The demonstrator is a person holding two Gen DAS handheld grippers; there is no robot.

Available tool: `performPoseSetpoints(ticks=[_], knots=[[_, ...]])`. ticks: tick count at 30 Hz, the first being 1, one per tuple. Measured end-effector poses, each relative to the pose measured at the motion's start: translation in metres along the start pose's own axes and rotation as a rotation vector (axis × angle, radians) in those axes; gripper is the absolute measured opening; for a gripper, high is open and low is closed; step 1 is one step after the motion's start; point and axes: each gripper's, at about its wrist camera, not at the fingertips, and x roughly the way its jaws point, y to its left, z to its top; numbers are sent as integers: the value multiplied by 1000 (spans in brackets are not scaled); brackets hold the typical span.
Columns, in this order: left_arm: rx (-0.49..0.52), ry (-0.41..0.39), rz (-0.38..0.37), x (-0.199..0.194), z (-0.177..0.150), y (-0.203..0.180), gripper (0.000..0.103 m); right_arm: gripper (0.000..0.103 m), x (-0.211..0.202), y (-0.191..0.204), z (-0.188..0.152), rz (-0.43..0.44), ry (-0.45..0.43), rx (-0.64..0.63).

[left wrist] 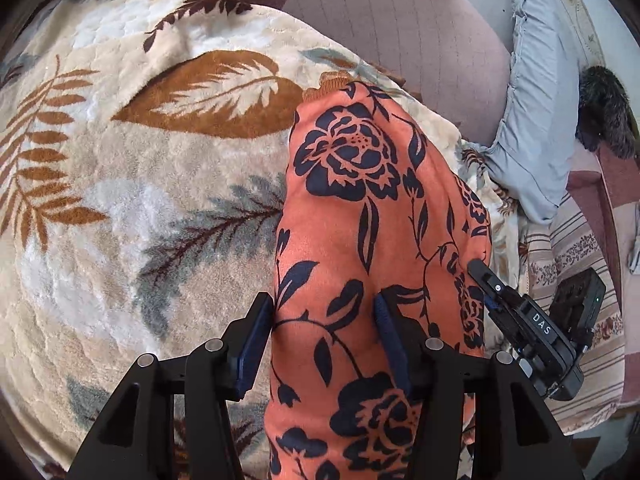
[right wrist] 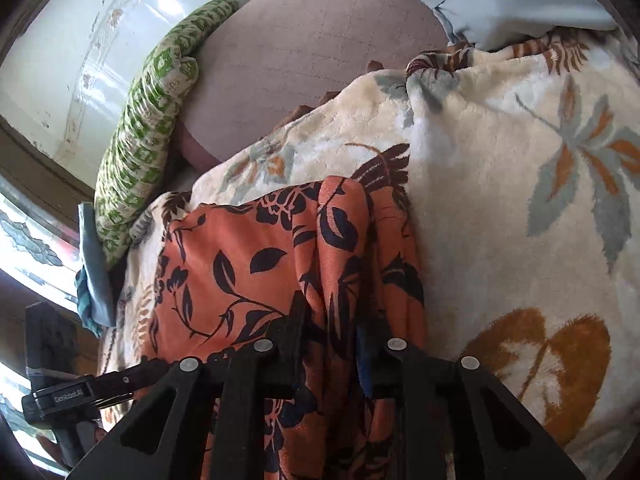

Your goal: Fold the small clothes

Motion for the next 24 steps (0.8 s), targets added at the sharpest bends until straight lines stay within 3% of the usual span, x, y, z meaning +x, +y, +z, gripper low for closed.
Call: performPoseSetpoints(ticks=[1,4,7,10,12,15,16,18,19,22,23,24], knots=[[7,-10,-10,-13,-6,1,50,31,-11,1,-4,40,9,7],[36,-39,-46,-49,-33,3,50,58,-40,-1,-33,127,53,26],[9,-35,-124,-73,-64,9,51,61,-48,-9,-66,147,101,53],[-87,-11,-202,-77,-95,13,52,61,-43,-19,-93,170,127,119],[-131,2,-199,-71,-108,14,52,62,-40,-26,-102,193,109,187],[-190,11,-118,-53,-104,19,52,64,-36,-30,-103,200,100,257],[-229,13,-108,-46,-101,24,52,61,-36,-27,-102,192,105,247],[-301,42,-124,-41,-94,31,49,19,-41,-10,-94,143,119,146],[-311,43,-129,-42,-90,30,48,12,-50,1,-89,123,118,76],[-249,-9,-84,-51,-85,18,47,7,-90,34,-72,92,5,-95],[-234,-17,-61,-51,-85,17,47,0,-100,36,-69,73,-33,-115],[-224,-9,-41,-48,-86,16,47,0,-103,32,-66,57,-50,-121]])
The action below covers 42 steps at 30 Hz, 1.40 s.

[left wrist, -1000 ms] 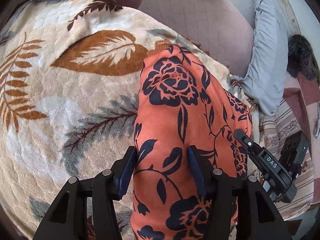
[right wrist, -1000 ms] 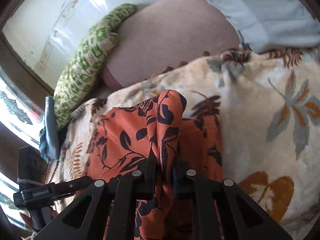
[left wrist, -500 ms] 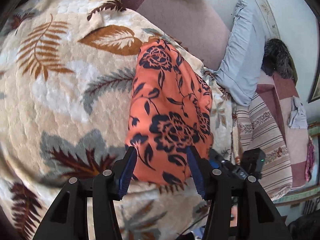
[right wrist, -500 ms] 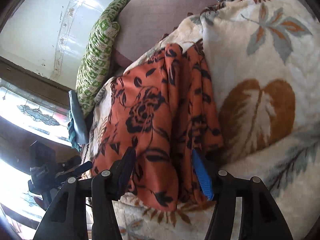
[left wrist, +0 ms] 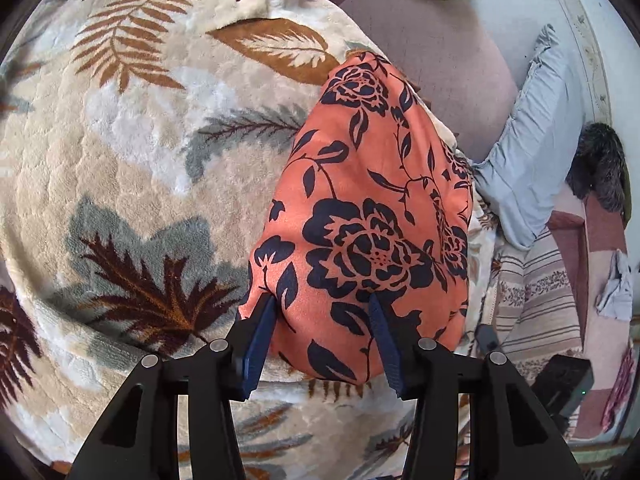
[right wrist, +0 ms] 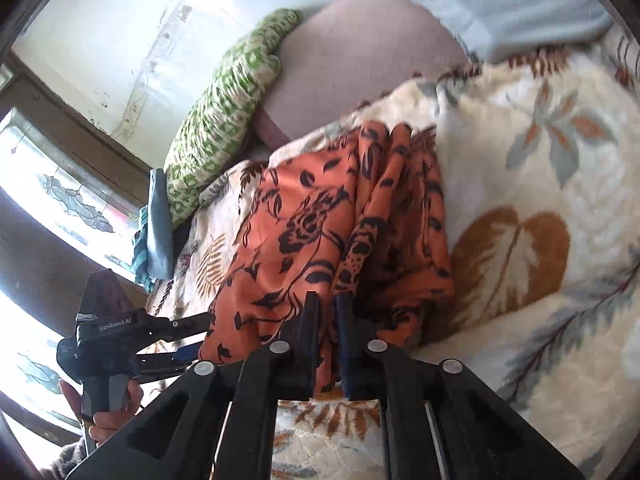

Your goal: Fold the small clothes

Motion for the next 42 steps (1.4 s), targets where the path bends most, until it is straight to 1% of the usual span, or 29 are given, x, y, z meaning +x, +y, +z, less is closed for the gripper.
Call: performPoseSetpoints(ticks=[2,3,4,5,7,9,10,11,13,15,16,17,19,20,22,24,26,27,28,29,31,32,33,34,35,36,38,39,42], knots=[[15,35,55,16,-3,1,47,0,8,-18,-3,-86,21,13],[27,50,93,26,-5,-1,48,0,16,-31,-8,-111,59,33],[37,58,120,32,-7,0,48,4,21,-40,-13,-108,81,62],[44,58,120,34,-8,1,49,6,21,-45,-17,-70,79,102],[48,52,109,33,-7,2,50,10,17,-46,-21,98,66,173],[32,69,98,32,-4,3,50,35,13,-35,-22,130,31,155],[27,71,92,31,-2,6,50,52,15,-29,-22,130,28,132],[23,73,89,31,0,8,50,55,20,-24,-23,128,37,118],[21,75,89,33,1,8,50,55,37,-21,-28,84,82,102],[15,77,88,35,2,9,50,55,59,-15,-35,-9,145,43],[10,83,92,35,3,8,50,42,66,-11,-39,-20,171,8],[6,92,91,32,4,7,49,7,68,-4,-40,-1,190,-32],[7,87,77,23,3,4,47,8,51,15,-36,-13,137,-120],[13,78,82,20,3,1,47,8,38,21,-32,-5,99,-138],[34,74,85,21,1,-6,48,8,22,23,-27,-36,51,-155],[68,84,130,32,-2,-12,49,8,33,8,-29,-135,95,-165],[122,91,187,45,-6,-17,49,9,57,-10,-41,-211,193,-161],[150,90,203,45,-8,-20,49,10,62,-15,-46,-200,217,-153],[178,89,200,42,-10,-23,48,11,57,-14,-46,-177,201,-143],[205,99,187,36,-11,-26,48,16,48,-13,-42,-163,175,-127],[264,144,116,21,-12,-29,47,27,27,-18,-28,-78,128,-46],[283,150,53,9,-10,-31,47,32,15,-22,-17,-34,76,3],[294,129,2,-5,-7,-33,47,36,4,-25,-8,-8,24,40],[301,85,-23,-18,0,-36,47,46,-2,-28,4,11,-18,72],[309,36,-30,-29,7,-39,49,54,-2,-30,14,19,-39,95],[326,-9,-28,-36,16,-42,50,54,4,-30,23,16,-43,106],[347,-76,46,-36,39,-47,51,54,30,-29,40,-8,-8,105],[341,-82,78,-30,50,-46,51,54,44,-29,45,-34,0,110],[308,-41,145,0,74,-47,49,50,80,-29,55,-96,0,116]])
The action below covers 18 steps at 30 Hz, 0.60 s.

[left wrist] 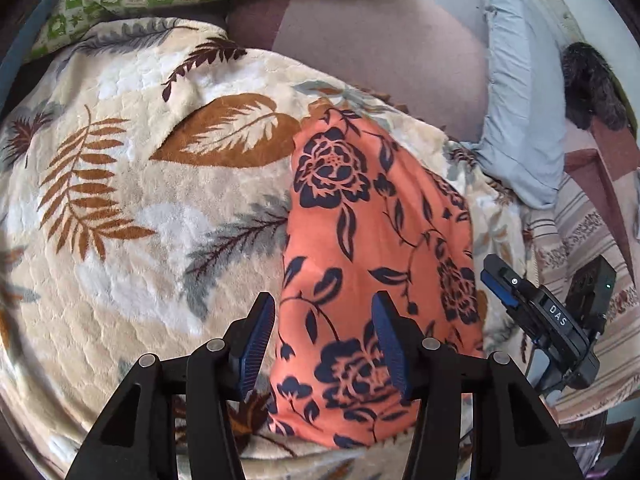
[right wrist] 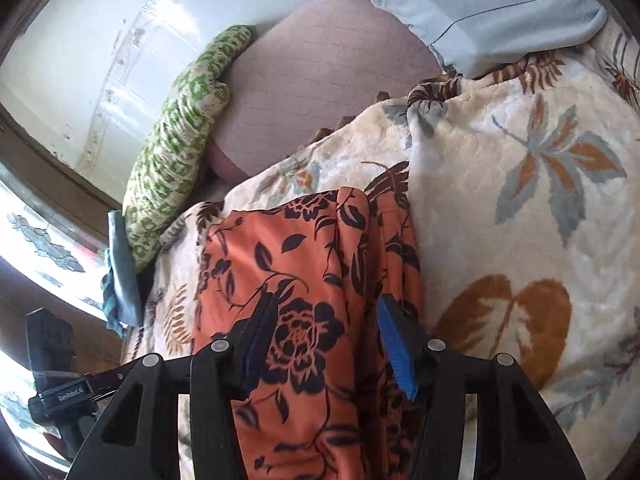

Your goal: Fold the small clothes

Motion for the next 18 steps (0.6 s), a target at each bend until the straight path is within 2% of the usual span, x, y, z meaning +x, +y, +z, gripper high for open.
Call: performPoseSetpoints(ticks=[1,3,4,5,7,8,9,11,12,14,15,18], knots=[[-5,14,6,11,5,-1,49,50,10,2,3,-5,1,-4],[-20,35,18,28,14,-5,49,50,36,6,9,-85,70,-45],[-26,41,7,36,17,-7,49,35,46,7,10,-93,103,-61],[-31,48,1,43,19,-8,49,11,50,10,11,-63,123,-86],[-20,33,25,56,20,-12,51,12,37,19,11,-69,46,-156],[-10,29,29,62,19,-14,55,11,33,15,10,-76,23,-152],[-9,38,21,72,19,-13,57,12,35,6,9,-99,32,-124],[-42,73,-11,85,18,-8,58,12,51,-13,3,-123,109,-108],[-49,65,-21,85,18,-6,57,12,46,-14,2,-106,90,-114],[-9,34,-9,71,15,-8,55,23,23,-8,-1,-79,44,-114],[9,18,4,64,13,-8,53,23,10,-5,-4,-45,26,-116],[38,-47,-31,32,-9,-7,54,25,-27,8,-21,96,-3,-145]])
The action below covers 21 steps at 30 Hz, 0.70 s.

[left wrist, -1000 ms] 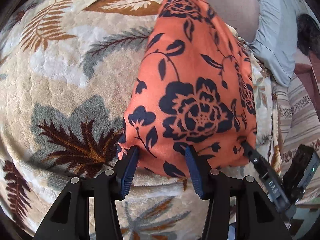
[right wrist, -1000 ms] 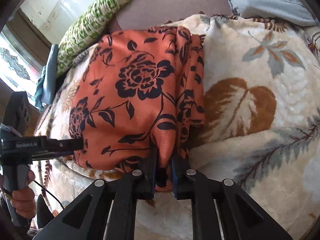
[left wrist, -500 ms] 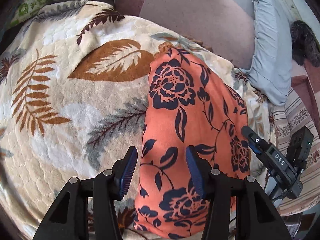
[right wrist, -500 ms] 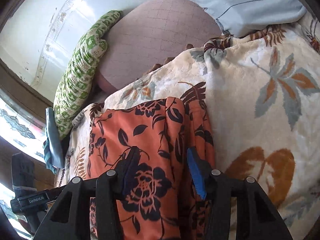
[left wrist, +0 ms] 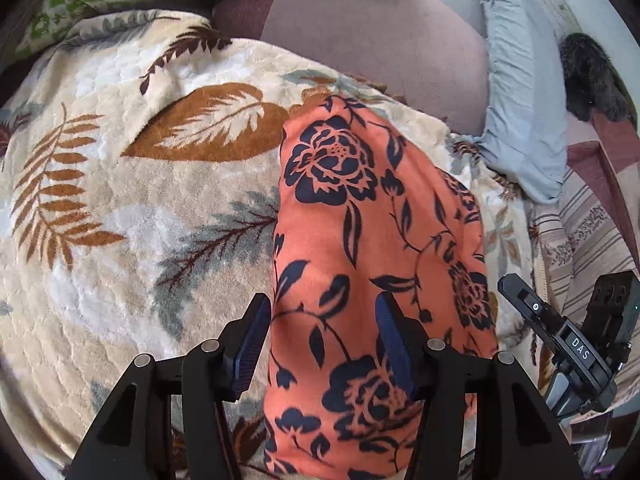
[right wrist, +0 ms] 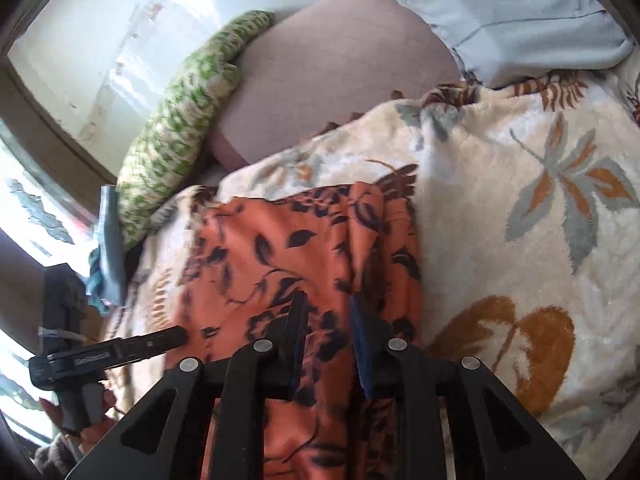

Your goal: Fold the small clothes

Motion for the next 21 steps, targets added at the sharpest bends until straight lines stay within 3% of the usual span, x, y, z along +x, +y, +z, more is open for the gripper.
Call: performPoseSetpoints(ticks=[3,7,12,16,21], knots=[[29,-21,-4,-8,-28,-2,55,33,-10,14,-28,19,24,-65],[119,19,146,20,-51,-15,63,33,26,10,-71,-144,138,-129],[72,9,153,-1,-49,-20,60,34,0,19,-70,-145,72,-78],[74,-60,190,-35,-56,-24,61,59,-34,26,-69,-162,20,-51],[108,-83,254,-58,-77,-31,61,72,-59,33,-91,-276,36,-46]])
